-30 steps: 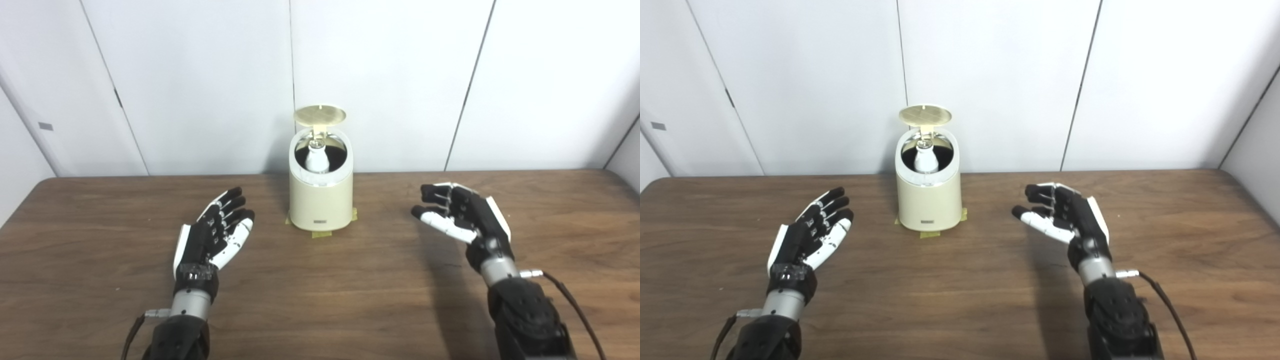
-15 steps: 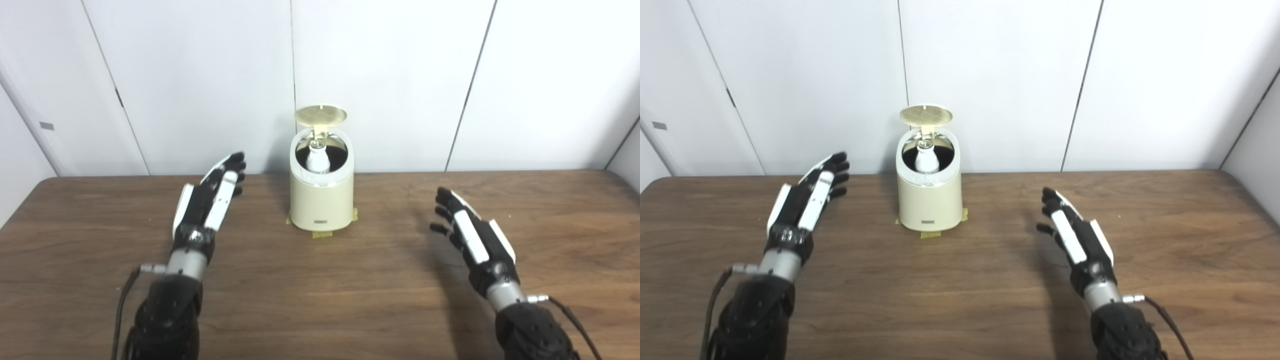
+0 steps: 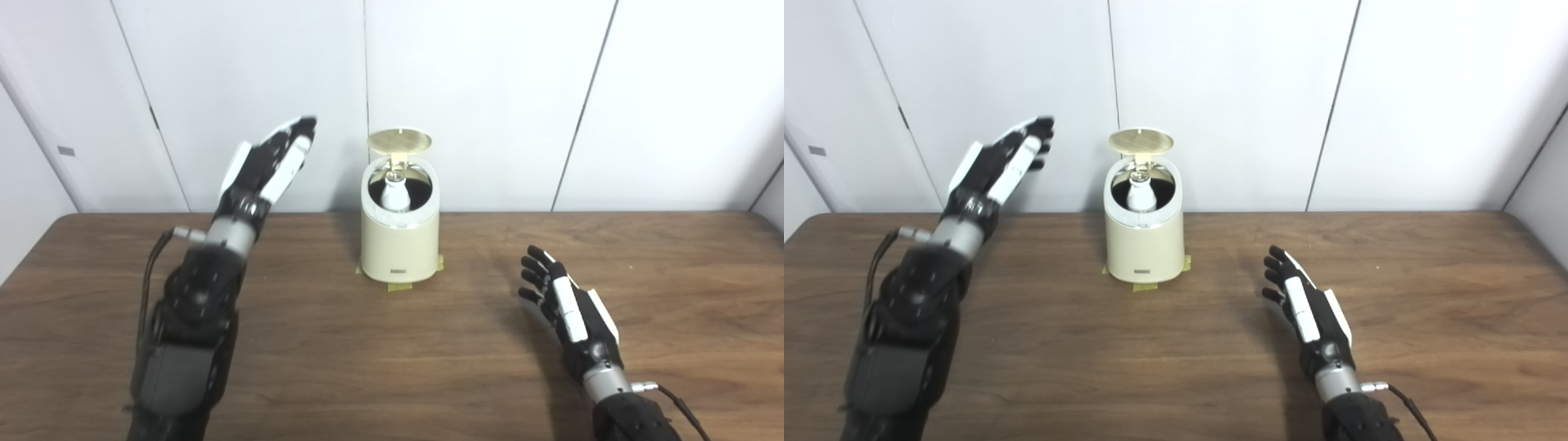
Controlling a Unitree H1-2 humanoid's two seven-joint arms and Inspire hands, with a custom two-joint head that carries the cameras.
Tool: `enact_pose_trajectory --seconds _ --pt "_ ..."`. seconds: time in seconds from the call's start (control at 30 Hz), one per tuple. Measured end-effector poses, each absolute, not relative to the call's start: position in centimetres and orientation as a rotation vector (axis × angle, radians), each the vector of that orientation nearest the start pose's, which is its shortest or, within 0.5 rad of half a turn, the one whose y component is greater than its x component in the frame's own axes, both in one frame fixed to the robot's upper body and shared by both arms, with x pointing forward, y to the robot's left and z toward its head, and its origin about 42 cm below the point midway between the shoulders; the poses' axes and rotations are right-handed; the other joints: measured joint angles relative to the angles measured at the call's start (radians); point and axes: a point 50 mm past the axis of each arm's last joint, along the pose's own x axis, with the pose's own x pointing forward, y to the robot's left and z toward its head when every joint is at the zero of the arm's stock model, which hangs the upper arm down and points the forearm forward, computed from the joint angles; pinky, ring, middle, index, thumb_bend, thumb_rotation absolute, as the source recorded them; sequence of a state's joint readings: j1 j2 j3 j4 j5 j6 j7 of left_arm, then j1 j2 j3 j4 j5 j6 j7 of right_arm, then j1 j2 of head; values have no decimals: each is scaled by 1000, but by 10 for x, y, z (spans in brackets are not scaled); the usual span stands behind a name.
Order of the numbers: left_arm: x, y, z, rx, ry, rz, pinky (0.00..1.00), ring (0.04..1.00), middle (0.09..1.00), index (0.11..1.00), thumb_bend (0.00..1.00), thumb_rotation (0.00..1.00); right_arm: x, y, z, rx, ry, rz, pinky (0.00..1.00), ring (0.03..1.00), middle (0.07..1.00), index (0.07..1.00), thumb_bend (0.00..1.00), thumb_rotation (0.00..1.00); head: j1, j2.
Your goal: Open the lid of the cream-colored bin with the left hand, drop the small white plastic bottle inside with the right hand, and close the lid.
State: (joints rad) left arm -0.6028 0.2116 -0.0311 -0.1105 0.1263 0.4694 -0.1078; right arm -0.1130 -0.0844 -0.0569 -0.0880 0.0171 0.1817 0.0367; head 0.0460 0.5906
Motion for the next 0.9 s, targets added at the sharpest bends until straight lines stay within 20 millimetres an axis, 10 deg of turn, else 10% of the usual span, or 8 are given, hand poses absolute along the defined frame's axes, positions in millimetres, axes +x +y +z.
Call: enact_pose_trajectory --seconds 0.23,0.9 --pt "445 204 315 436 -195 -216 824 869 883 894 387 950 315 -242 137 -68 -9 -7 785 893 898 929 577 970 8 -5" --pt "477 166 337 695 -185 -349 814 855 829 838 402 896 315 -238 130 -43 -9 -22 767 883 897 943 561 971 14 -15"
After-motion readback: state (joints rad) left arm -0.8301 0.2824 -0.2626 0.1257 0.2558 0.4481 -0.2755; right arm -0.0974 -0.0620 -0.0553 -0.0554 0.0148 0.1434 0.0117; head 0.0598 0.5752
